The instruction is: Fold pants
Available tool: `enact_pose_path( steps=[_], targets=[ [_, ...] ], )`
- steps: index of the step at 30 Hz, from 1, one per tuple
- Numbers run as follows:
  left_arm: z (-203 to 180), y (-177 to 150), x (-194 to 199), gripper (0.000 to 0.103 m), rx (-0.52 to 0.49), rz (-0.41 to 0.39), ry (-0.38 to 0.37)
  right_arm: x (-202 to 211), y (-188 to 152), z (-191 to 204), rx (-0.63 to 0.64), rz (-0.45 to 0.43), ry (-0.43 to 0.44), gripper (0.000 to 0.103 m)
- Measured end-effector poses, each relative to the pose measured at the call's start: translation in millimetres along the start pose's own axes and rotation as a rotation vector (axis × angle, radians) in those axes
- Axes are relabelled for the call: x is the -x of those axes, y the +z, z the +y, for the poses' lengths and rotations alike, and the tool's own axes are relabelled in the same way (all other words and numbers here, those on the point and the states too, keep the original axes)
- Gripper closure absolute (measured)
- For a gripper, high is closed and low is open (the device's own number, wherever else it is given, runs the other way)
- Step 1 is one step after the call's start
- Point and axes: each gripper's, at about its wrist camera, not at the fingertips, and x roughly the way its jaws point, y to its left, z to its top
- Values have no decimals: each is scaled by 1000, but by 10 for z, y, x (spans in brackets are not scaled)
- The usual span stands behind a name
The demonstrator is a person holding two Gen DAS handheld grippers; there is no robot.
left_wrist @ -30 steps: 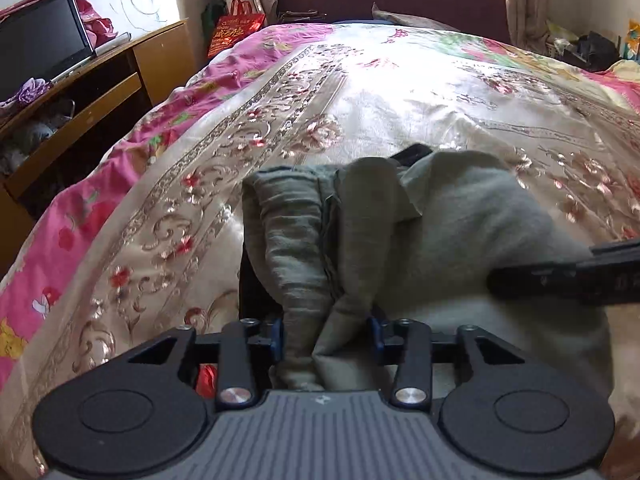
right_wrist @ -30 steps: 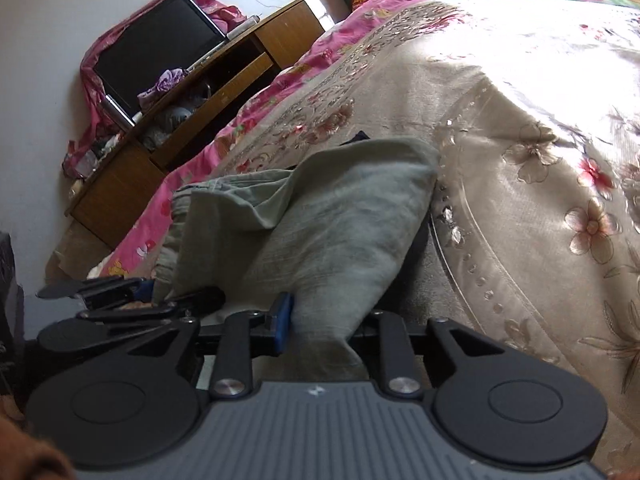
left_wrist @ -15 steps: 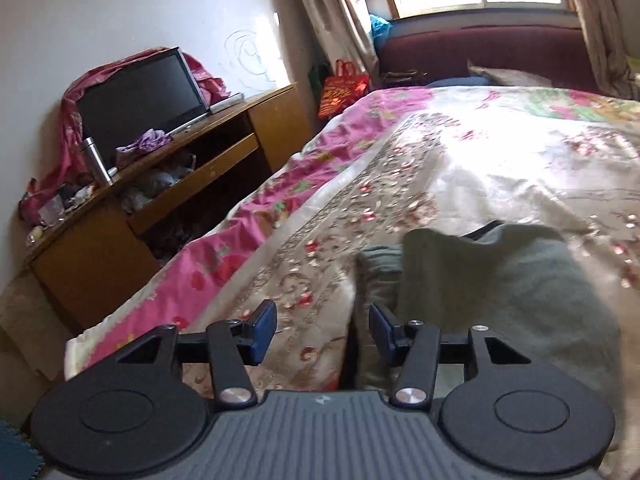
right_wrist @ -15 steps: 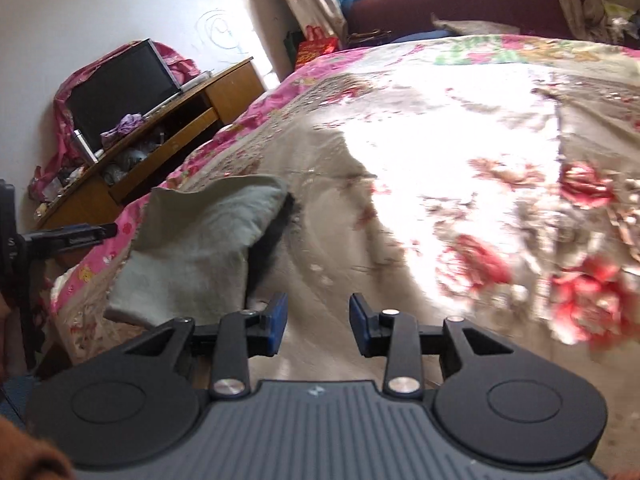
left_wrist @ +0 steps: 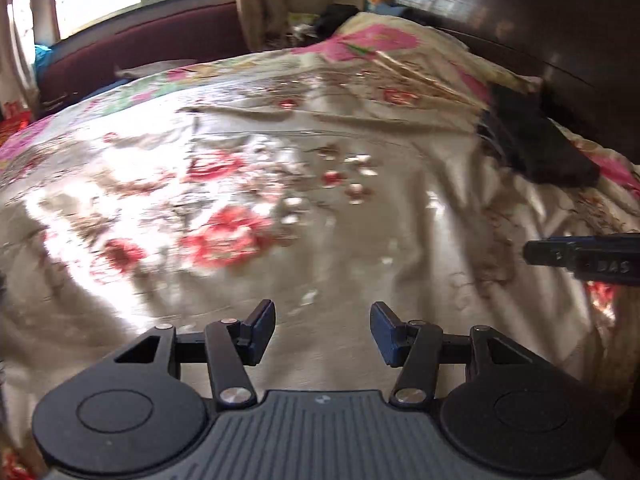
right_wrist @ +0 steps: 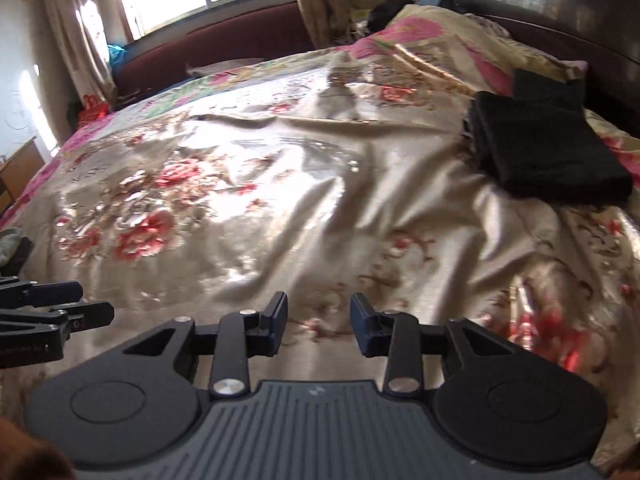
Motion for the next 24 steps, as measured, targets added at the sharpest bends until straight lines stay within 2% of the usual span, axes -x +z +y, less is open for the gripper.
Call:
enact_pose_path(
  steps=[2, 3, 6, 10, 15, 24],
  targets=[
    [-370, 177, -142, 37, 14, 28, -79, 96, -59, -260, -9, -36, -27, 66],
    [-556, 250, -205, 37, 3, 40, -95, 129, -80, -376, -22, -47, -29, 68],
    [-1062, 390, -264, 37, -107, 22, -76, 194, -164, -716, -84, -60, -47, 66],
    [-1328, 412, -272, 37, -171, 22, -74, 151, -210, -970, -140, -72, -19, 66],
    [-1273, 382, -431, 37, -178, 60, -24, 48, -203, -1001, -159, -82, 29, 66],
    [-725, 334, -647, 37, -54, 94, 57, -211, -45, -892, -116, -76, 59, 66]
  ],
)
